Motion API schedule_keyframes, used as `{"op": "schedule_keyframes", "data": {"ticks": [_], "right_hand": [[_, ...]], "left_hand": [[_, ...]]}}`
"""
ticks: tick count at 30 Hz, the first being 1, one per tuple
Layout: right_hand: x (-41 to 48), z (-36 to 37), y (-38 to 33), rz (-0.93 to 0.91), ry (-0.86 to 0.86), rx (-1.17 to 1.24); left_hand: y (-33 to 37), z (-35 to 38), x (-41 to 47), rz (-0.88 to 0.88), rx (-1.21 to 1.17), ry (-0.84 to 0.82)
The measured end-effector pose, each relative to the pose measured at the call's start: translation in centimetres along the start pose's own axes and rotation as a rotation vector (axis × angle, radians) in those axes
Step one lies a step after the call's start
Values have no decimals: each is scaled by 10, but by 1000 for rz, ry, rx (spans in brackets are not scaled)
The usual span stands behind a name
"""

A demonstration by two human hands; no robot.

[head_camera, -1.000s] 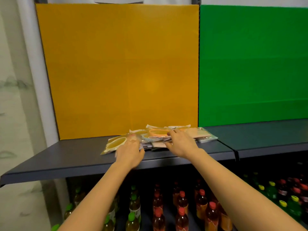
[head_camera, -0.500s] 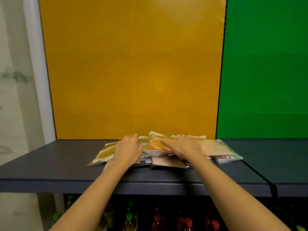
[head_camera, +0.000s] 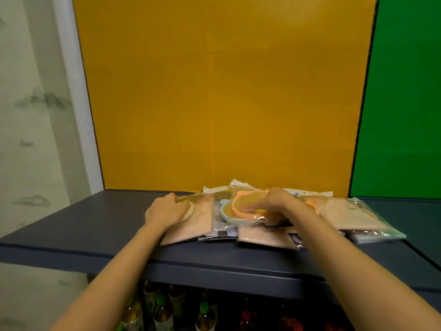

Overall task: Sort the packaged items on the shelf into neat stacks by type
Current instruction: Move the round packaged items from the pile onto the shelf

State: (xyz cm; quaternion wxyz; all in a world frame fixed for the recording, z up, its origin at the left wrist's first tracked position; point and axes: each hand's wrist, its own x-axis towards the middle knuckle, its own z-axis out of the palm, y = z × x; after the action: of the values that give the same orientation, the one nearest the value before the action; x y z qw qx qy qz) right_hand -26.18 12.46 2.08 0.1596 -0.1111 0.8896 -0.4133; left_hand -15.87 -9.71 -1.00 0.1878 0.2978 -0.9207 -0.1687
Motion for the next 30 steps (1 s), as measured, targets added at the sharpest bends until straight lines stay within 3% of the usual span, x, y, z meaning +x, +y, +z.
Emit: {"op": "schedule_keyframes", "data": {"ticks": [3, 9, 17, 23, 30], "right_hand": [[2, -5, 3, -95, 159, -33], [-3, -21, -5, -149, 217, 124], [-12, -13, -7, -168, 314, 362], [-23, -10, -5, -214, 438, 619], [-55, -33, 10, -232, 540, 713]], "left_hand": [[-19, -2, 8, -107, -39, -67], [-32, -9, 18, -174, -194, -375], [-34, -11, 29, -226, -473, -368], [-50, -34, 46, -55, -811, -376], [11, -56, 39, 108, -1183, -380]]}}
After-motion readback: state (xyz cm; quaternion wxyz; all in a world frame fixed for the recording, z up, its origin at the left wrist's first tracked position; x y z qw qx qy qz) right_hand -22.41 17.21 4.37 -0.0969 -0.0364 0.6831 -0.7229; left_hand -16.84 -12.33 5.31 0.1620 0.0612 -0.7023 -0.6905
